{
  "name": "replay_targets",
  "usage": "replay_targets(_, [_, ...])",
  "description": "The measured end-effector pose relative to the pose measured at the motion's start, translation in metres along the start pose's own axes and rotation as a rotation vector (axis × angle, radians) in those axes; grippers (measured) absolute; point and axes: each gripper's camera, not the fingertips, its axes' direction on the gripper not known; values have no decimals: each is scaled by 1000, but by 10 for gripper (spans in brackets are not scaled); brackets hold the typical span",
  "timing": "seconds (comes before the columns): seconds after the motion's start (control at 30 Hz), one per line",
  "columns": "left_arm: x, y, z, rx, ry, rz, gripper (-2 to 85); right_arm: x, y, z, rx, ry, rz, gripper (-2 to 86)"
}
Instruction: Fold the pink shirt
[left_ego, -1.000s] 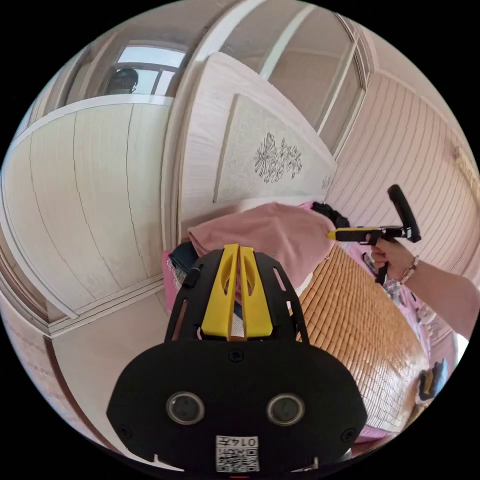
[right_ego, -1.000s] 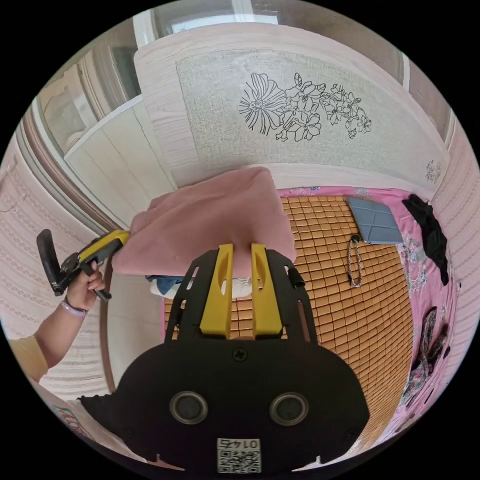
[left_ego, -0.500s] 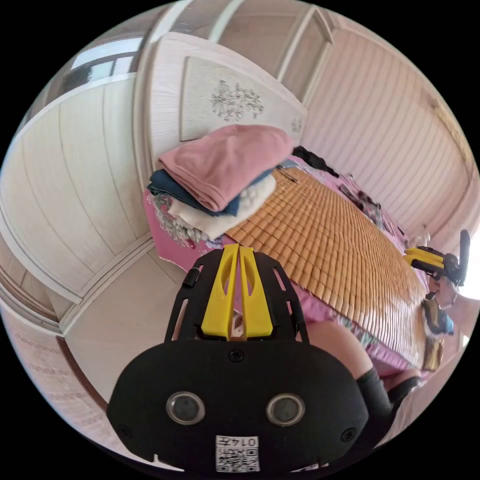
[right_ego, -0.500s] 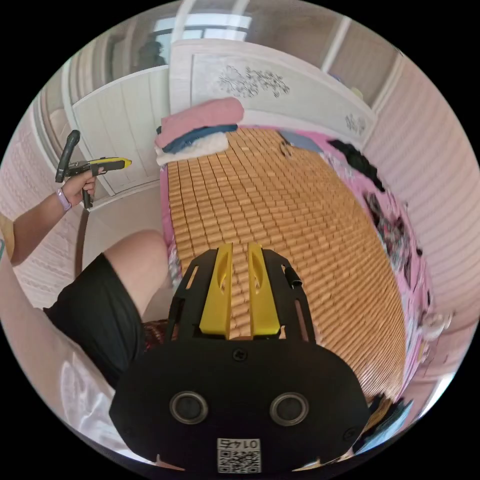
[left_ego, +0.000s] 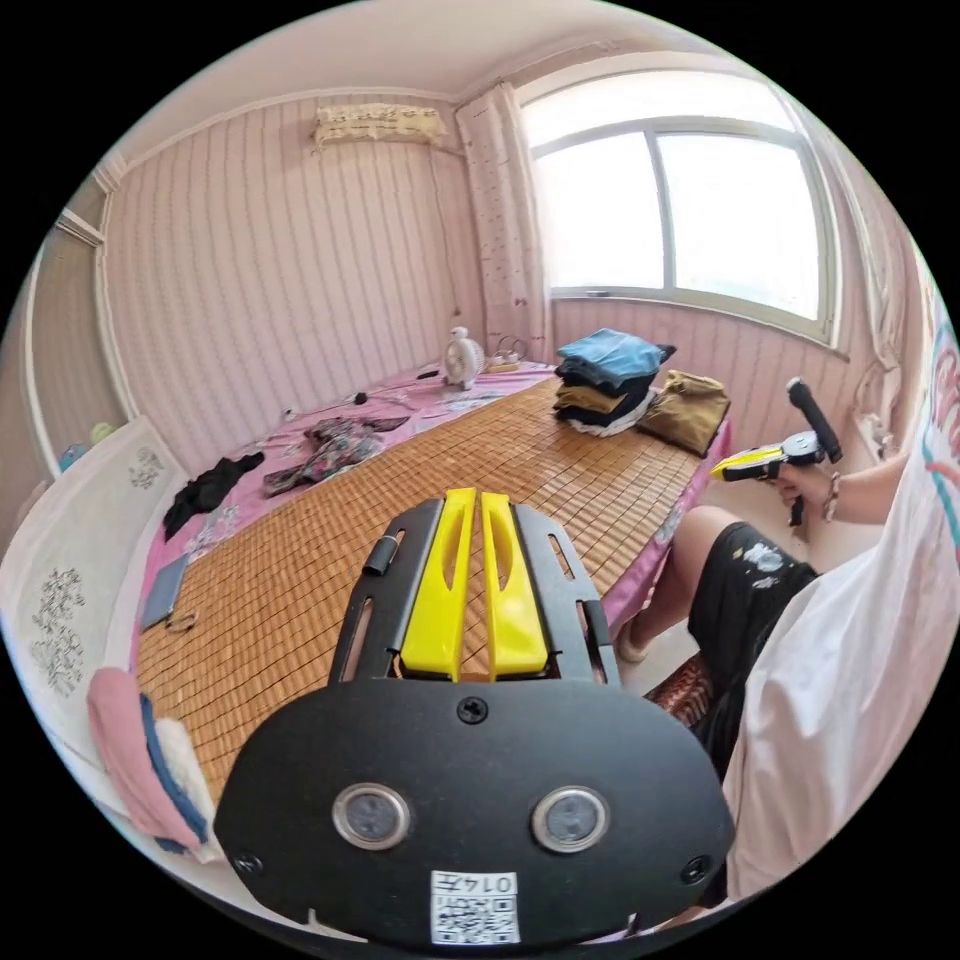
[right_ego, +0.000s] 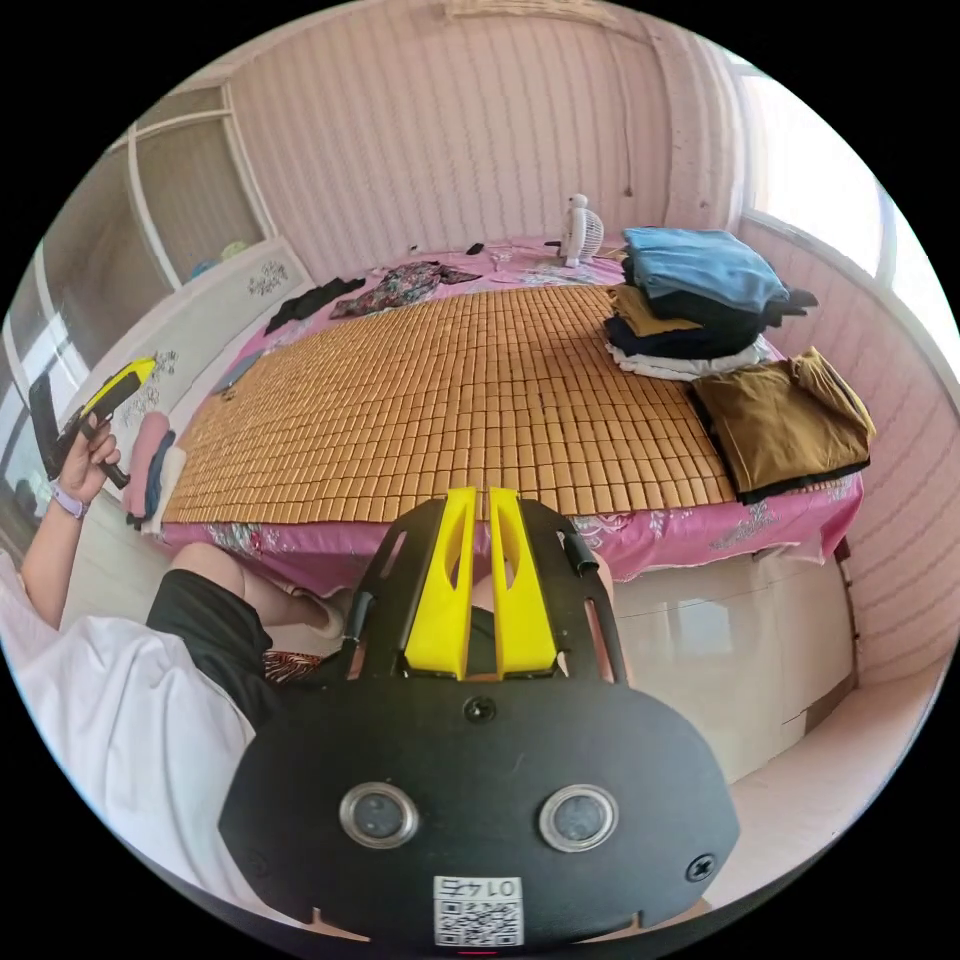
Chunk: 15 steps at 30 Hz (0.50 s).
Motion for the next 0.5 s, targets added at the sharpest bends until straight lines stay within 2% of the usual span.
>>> replay_targets(0.13, [66,-56,84,37,312,32,30,58,25,-30,49,-41,89,24])
replay_targets(0.23, [116,-87,149,-38,406,107,44,104,34,-49,74,0,150,36])
replay_targets(0.5, [219,-147,326,-180,520,198,78,225,3,-84,158,127,275,66])
